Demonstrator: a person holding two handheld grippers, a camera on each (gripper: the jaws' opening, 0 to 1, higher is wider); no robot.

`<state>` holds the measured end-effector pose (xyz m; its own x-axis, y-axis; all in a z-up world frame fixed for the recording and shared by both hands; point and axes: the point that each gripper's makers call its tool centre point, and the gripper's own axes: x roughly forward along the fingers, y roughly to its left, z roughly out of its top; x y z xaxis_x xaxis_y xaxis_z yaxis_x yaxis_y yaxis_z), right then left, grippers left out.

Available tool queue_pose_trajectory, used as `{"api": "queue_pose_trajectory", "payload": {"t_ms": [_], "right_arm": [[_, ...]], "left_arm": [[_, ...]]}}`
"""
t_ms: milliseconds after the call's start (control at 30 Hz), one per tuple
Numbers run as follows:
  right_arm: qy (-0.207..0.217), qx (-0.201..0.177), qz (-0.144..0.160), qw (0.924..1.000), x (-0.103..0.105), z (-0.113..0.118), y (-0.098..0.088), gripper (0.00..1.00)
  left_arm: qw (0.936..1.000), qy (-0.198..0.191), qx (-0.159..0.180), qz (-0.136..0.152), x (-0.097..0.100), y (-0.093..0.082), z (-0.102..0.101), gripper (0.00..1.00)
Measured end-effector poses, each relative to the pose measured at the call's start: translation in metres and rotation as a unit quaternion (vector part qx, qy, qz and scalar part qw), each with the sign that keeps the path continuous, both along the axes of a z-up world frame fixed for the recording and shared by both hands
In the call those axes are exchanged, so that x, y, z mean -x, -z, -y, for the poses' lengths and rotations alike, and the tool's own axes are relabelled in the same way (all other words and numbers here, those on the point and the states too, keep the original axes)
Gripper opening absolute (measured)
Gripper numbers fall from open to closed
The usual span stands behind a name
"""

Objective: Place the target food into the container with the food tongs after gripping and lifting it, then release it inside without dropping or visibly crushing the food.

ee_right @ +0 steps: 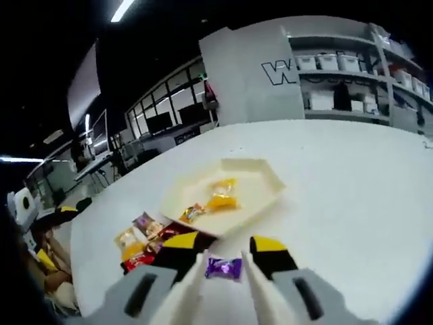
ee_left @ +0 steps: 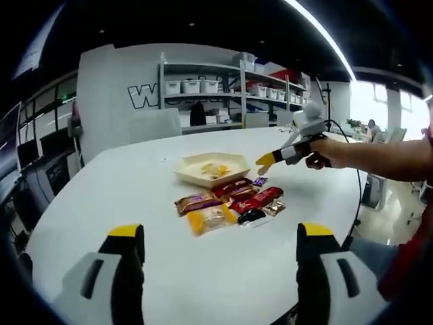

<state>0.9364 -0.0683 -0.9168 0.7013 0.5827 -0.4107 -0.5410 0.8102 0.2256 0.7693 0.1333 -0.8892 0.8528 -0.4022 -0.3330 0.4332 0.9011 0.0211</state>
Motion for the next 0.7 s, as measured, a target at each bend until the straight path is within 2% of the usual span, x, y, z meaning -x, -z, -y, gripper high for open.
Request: {"api": "queue_pose_trajectory", "payload": {"t_ms": [100,133,233,300,333,433,533,700], "right_arm": [[-0.005,0.018,0.005,0.9998,0.001,-0.004,0.004,0.24],[-0.008,0.04,0.017,0.999,0.0,-0.005,0.008,0.24],[-0.012,0.047,0.017,0.9987,0.002,-0.009,0.015,0.24],[-0.015,0.071,0.012,0.9973,0.005,-0.008,0.025,0.24],[-0.02,0.069,0.029,0.997,0.005,-0.01,0.022,0.23],[-0.019,0.083,0.031,0.9959,0.003,-0.006,0.022,0.19],[-0.01,0.075,0.027,0.9968,0.001,-0.002,0.022,0.15],[0.004,0.062,0.016,0.9979,-0.001,0.0,0.022,0.14]], "left_arm": [[1.0,0.001,-0.001,0.0,0.0,0.001,0.0,0.91],[1.0,0.001,-0.002,-0.001,0.001,0.001,0.0,0.91],[1.0,0.001,-0.003,-0.001,0.001,0.001,0.0,0.91],[1.0,0.0,-0.004,-0.001,0.001,0.0,-0.002,0.91],[1.0,-0.001,-0.004,-0.002,0.002,0.001,-0.003,0.9],[1.0,-0.001,-0.007,-0.005,0.002,0.003,-0.003,0.9],[0.9999,0.0,-0.01,-0.004,0.002,0.002,-0.002,0.9],[0.9999,0.003,-0.011,-0.005,0.003,0.003,0.001,0.89]]}}
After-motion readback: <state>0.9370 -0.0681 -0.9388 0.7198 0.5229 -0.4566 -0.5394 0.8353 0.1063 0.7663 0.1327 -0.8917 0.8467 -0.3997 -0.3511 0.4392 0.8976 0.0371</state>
